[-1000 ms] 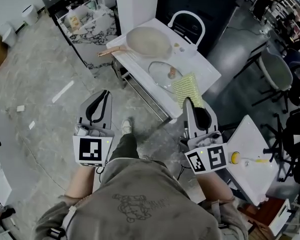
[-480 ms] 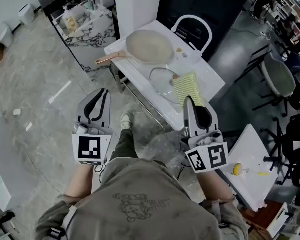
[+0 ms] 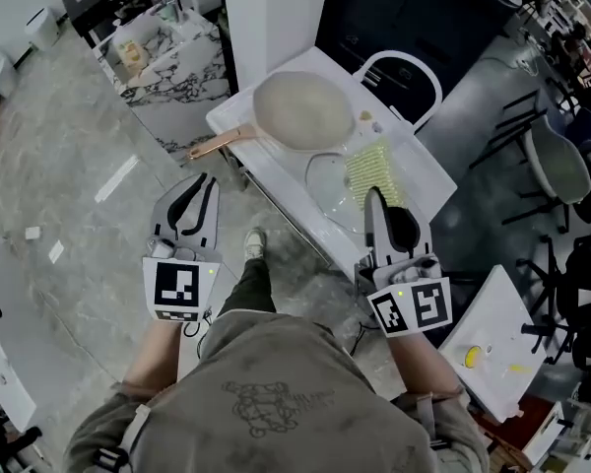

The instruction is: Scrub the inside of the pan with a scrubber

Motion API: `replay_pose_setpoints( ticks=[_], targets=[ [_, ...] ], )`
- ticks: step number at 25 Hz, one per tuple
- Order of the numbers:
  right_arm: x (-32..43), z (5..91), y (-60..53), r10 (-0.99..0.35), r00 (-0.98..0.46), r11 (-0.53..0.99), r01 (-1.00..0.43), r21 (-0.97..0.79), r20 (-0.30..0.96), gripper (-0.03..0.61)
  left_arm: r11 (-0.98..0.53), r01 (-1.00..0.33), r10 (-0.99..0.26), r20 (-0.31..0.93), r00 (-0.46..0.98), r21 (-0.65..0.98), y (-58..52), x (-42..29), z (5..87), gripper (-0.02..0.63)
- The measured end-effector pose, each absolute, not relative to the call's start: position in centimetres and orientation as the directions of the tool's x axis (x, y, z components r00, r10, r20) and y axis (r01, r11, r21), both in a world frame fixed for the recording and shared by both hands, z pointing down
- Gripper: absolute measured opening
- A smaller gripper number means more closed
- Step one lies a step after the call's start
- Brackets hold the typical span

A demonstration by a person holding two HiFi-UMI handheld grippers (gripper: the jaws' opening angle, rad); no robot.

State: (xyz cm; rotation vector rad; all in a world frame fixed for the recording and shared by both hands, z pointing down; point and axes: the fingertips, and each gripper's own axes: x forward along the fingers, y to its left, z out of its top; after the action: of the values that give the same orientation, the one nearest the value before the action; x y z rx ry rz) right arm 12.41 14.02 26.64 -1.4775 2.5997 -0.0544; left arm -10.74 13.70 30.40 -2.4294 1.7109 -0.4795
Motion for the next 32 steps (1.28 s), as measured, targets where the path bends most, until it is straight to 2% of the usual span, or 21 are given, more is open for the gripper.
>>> replay_pose_setpoints(
  ticks=[2,7,11,23,26,32],
  targets=[
    [11.6,26.6,11.7,-0.863,-0.495,0.504,-0.857,-0.109,-0.103,0.074,-0.373,-0.881,-0.924,0.208,0.322,-0.291,11.4,-11.5,30.6,0.035],
    [9.7,26.7,5.8,-0.877,-0.475,0.481,-0.869,-0.115,-0.075,0.074,-0.467,-0.833,-0.872,0.312,0.378,-0.296,5.5,-12.6,32.1,0.142],
    [8.3,27.3,1.4,-0.890,-0.455,0.456,-0.882,-0.118,-0.040,0.074,-0.575,-0.757,-0.786,0.467,0.406,-0.310,1.4,-12.8,35.4,0.213],
    [5.6,30.2,-10.1,-0.913,-0.404,0.398,-0.913,-0.091,0.062,0.074,-0.828,-0.502,-0.475,0.787,0.394,-0.249,-6.6,-14.0,46.0,0.243],
    [5.4,31.0,-11.9,-0.913,-0.399,0.393,-0.916,-0.085,0.084,0.074,-0.872,-0.439,-0.396,0.838,0.375,-0.215,-7.0,-13.7,48.2,0.249],
    [5.2,33.2,-14.4,-0.904,-0.400,0.392,-0.917,-0.079,0.154,0.074,-0.904,-0.405,-0.292,0.893,0.342,-0.140,-7.3,-13.4,51.6,0.250]
  ],
)
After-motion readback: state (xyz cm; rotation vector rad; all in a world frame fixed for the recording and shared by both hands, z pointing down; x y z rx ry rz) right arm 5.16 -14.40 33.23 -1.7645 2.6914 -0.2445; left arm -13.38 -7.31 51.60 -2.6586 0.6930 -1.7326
